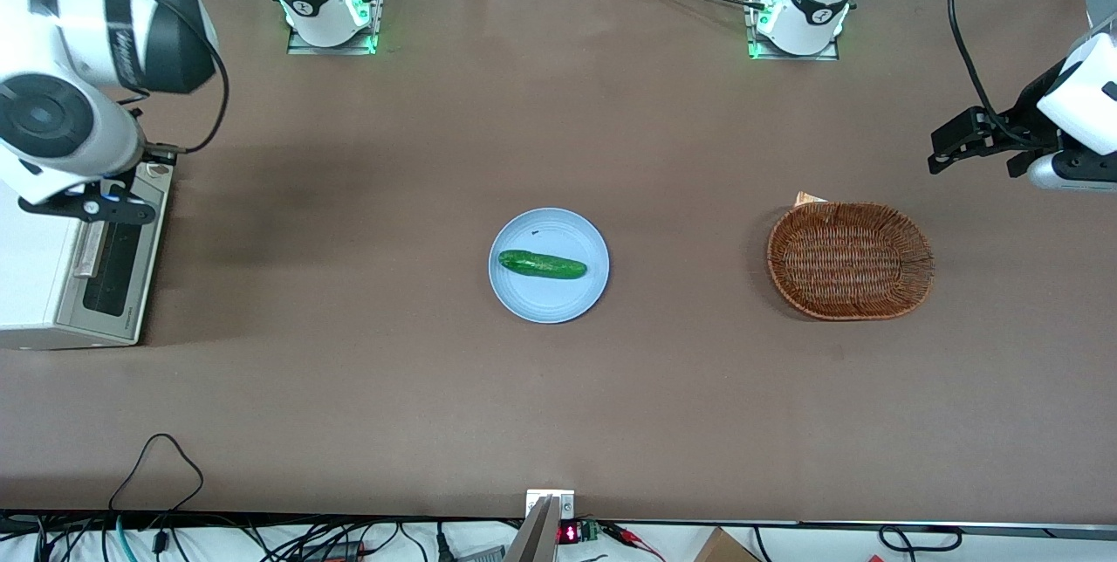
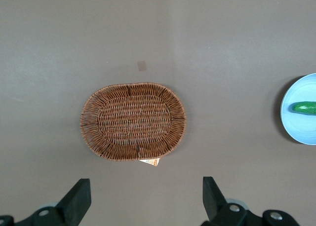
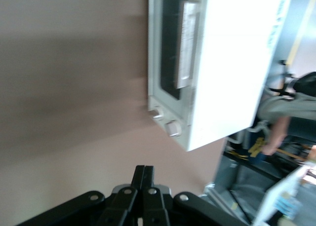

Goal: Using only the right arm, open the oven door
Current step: 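Lower the right gripper in front of the oven door handle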

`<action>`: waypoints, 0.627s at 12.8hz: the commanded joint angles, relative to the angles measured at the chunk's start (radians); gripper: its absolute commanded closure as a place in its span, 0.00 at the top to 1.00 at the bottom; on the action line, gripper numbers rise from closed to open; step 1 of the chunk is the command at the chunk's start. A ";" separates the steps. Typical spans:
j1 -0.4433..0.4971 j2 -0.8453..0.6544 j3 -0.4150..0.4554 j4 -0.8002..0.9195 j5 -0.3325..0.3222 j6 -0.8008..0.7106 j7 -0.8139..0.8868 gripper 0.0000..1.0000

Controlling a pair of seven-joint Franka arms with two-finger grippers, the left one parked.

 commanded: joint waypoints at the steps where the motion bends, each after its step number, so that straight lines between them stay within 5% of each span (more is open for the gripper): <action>1: 0.001 0.063 -0.001 0.018 -0.132 -0.009 0.074 0.02; 8: 0.001 0.229 -0.003 -0.051 -0.412 0.068 0.370 0.03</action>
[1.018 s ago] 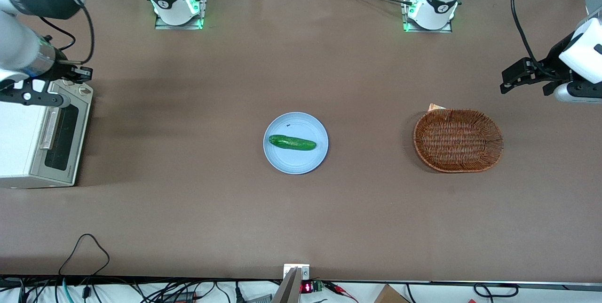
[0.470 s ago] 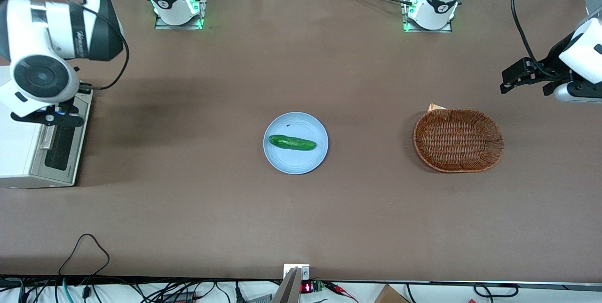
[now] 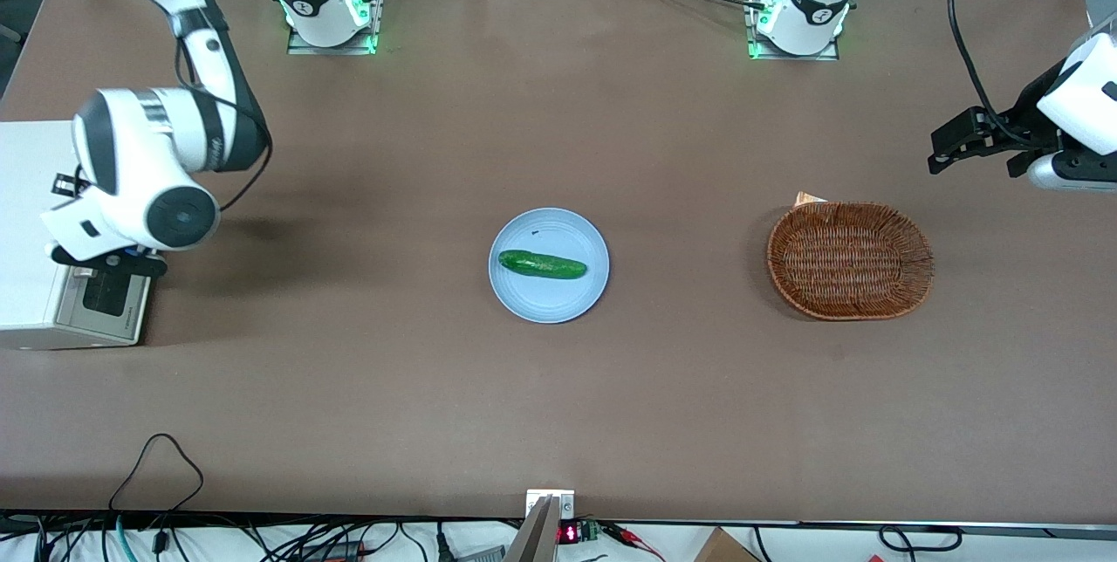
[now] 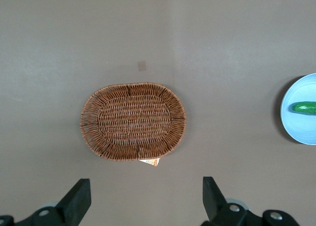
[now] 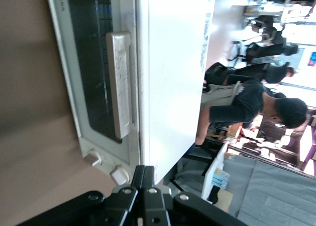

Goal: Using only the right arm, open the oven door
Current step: 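Lower the right gripper in front of the oven door handle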

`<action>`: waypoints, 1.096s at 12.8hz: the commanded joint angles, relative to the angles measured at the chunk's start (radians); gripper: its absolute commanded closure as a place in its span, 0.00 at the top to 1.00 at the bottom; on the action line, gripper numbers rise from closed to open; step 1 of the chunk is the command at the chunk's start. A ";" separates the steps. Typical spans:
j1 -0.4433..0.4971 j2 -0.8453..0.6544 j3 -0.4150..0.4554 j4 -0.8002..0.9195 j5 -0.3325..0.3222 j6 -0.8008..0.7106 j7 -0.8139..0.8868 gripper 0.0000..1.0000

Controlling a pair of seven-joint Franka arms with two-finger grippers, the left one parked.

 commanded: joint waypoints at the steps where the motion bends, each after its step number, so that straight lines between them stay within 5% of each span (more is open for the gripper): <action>1: 0.006 0.041 0.000 -0.021 -0.089 0.006 0.107 0.03; 4: 0.001 0.102 0.000 -0.054 -0.230 0.014 0.220 0.03; 14: -0.039 0.181 -0.006 -0.080 -0.351 0.081 0.361 0.06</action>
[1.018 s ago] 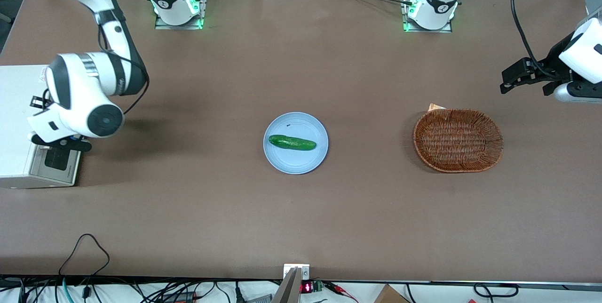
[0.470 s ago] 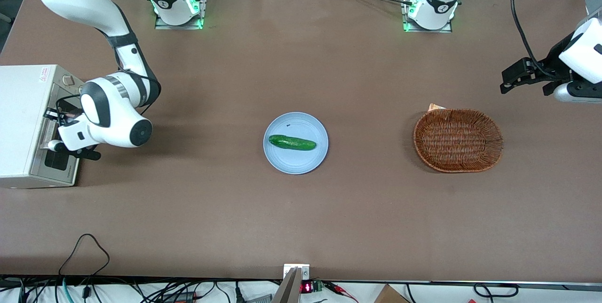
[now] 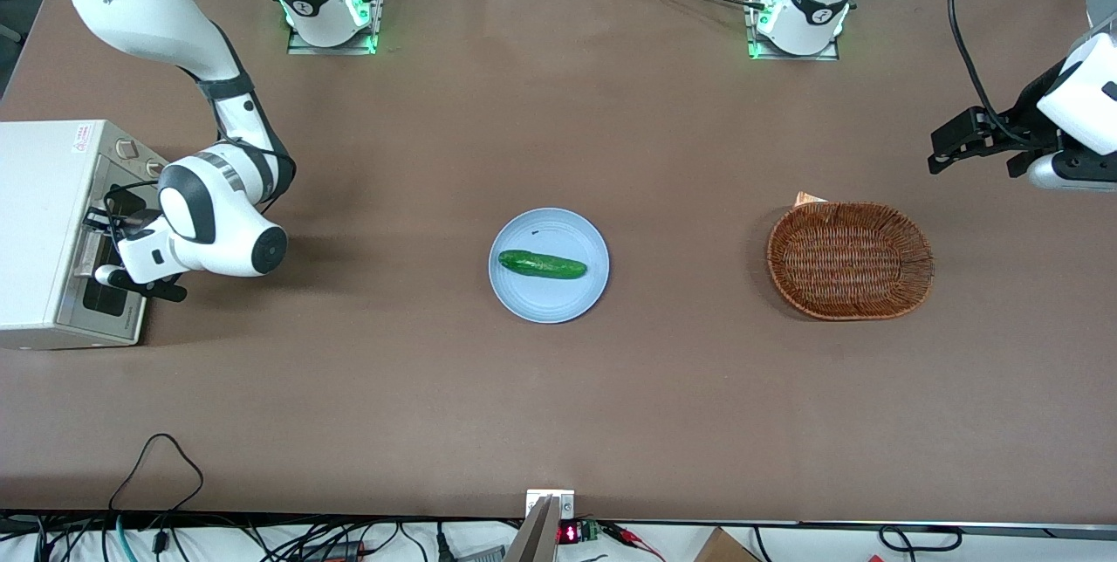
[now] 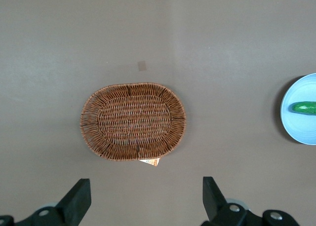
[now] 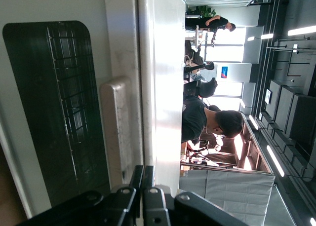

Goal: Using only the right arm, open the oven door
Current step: 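Hook the right gripper onto the silver handle and pull outward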

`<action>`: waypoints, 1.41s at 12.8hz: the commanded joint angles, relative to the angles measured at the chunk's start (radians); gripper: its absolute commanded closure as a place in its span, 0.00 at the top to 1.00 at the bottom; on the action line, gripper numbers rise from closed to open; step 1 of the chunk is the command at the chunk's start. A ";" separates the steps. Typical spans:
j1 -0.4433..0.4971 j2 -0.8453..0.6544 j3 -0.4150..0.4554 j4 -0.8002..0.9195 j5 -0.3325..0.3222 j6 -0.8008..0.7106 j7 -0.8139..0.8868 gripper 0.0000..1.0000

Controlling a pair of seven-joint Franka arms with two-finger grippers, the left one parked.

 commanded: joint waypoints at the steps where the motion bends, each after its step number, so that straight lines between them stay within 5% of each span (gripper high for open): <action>1: -0.009 0.002 0.004 -0.011 -0.026 0.020 0.042 0.06; 10: -0.017 0.008 0.007 -0.004 -0.001 0.052 0.045 0.02; 18: 0.040 0.008 0.013 0.025 0.164 0.055 0.042 0.01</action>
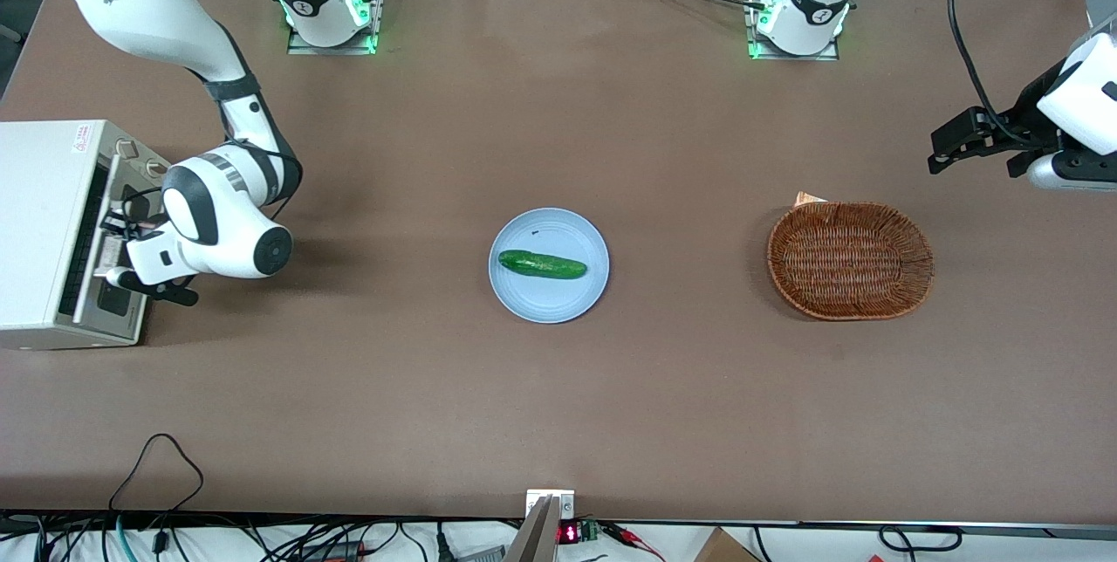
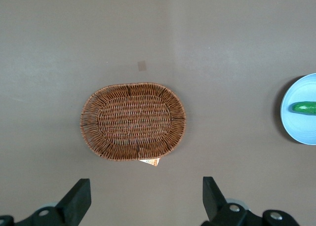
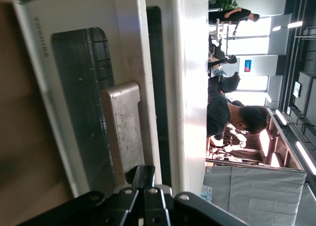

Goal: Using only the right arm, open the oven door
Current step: 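Hook the right gripper onto the silver handle and pull outward, then pull the oven door down and open with the right gripper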

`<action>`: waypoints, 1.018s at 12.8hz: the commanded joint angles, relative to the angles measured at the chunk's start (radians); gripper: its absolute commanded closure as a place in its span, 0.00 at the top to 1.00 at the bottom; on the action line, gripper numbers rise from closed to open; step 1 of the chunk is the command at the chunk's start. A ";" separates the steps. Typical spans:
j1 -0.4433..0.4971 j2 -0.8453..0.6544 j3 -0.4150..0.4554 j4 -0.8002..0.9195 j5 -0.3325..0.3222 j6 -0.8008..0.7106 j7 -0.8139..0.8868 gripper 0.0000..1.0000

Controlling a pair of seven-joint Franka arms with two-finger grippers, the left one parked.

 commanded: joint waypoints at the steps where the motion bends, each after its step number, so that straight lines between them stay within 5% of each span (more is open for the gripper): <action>1: 0.003 0.009 0.004 0.001 0.047 0.025 0.019 0.01; 13: 0.022 0.069 0.004 0.047 0.133 0.062 0.019 0.01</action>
